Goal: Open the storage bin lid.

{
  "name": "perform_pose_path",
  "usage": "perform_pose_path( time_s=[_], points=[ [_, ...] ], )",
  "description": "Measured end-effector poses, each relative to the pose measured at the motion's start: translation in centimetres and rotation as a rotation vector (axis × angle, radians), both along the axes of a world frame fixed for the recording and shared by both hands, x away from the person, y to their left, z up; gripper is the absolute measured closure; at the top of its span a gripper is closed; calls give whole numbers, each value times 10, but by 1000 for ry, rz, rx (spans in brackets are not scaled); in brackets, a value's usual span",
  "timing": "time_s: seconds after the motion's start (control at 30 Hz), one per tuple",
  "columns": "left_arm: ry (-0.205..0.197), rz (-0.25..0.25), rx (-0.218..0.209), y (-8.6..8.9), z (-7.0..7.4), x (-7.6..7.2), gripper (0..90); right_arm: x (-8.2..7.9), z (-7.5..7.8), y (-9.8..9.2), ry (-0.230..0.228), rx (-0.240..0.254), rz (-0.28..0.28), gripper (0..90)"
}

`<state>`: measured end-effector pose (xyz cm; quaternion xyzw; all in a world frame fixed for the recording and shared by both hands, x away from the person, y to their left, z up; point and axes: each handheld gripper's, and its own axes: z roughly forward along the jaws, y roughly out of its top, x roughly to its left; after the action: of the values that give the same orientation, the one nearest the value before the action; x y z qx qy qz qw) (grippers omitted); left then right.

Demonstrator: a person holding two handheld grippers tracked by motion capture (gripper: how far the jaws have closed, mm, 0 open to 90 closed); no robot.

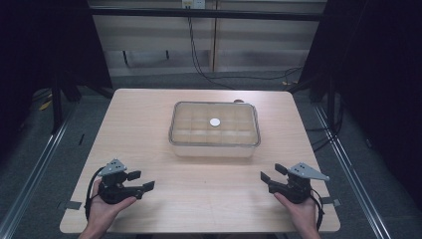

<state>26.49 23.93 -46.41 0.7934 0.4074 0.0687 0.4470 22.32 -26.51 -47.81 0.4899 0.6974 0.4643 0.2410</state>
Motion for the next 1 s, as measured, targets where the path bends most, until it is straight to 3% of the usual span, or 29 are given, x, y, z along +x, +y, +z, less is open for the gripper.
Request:
perform_pose_path(
  time_s=[0.17, 0.27, 0.43, 0.5, 0.53, 0.63, 0.83, 1.0],
  points=[
    [8, -5, -4, -1, 0, 0, 290, 2, 2, -1, 14, 41, 15, 343],
    [1, -9, -3, -1, 1, -1, 288, 2, 6, -1, 13, 30, 14, 407],
    [-10, -7, -29, 1, 6, 1, 293, 3, 9, -1, 20, 41, 30, 402],
    [-12, -13, -48, 2, 10, 4, 319, 4, 10, -1, 14, 69, 79, 424],
    [-16, -14, -55, 1, 12, 5, 323, 5, 12, 0, 33, 69, 100, 415],
    [-24, -23, -66, -3, 17, 6, 327, 5, 20, 2, 54, 76, 117, 377],
    [-48, -80, -43, -15, 25, 6, 375, 7, 28, 4, 53, 74, 142, 345],
    [-33, -69, -44, -21, 28, 17, 362, 13, 34, 5, 51, 54, 154, 365]
  ],
)
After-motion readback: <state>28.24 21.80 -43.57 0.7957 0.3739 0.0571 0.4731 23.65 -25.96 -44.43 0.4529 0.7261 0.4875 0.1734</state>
